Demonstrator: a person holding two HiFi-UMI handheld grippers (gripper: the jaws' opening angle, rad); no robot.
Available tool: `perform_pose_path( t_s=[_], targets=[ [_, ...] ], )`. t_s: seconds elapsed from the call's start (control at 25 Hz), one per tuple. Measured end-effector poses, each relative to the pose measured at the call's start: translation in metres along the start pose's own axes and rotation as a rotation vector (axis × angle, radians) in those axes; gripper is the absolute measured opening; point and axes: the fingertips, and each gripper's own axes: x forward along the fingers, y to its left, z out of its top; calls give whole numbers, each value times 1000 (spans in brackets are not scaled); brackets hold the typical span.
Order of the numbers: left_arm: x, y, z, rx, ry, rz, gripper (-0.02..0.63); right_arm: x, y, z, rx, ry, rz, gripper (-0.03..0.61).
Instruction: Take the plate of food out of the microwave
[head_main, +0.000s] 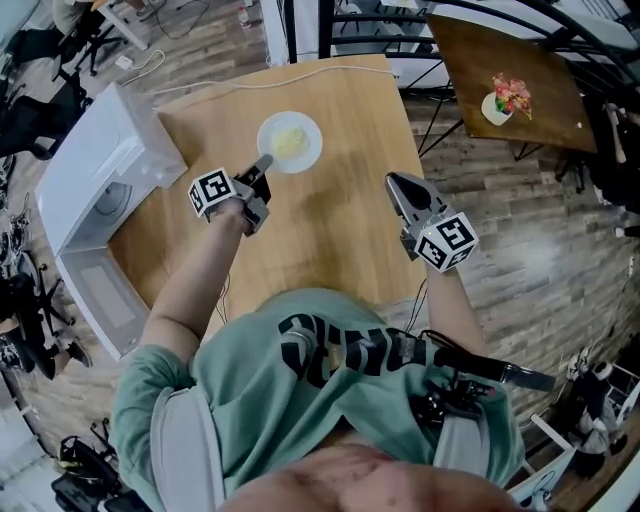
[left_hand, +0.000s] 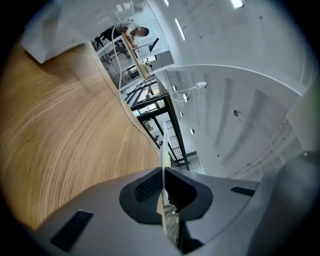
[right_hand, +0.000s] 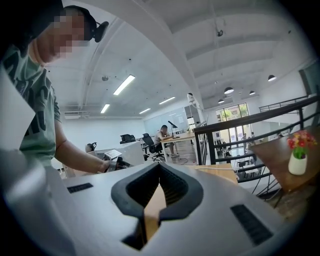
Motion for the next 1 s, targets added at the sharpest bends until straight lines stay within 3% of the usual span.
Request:
perform_pose_path(
  t_s=[0.84,1.0],
  targets=[
    [117,59,-18,49,141,126,17,-24,-69,-43,83,11,-74,8],
    [129,79,-25,62,179,185,18,-30,-79,-50,98,11,-86,8]
  ],
)
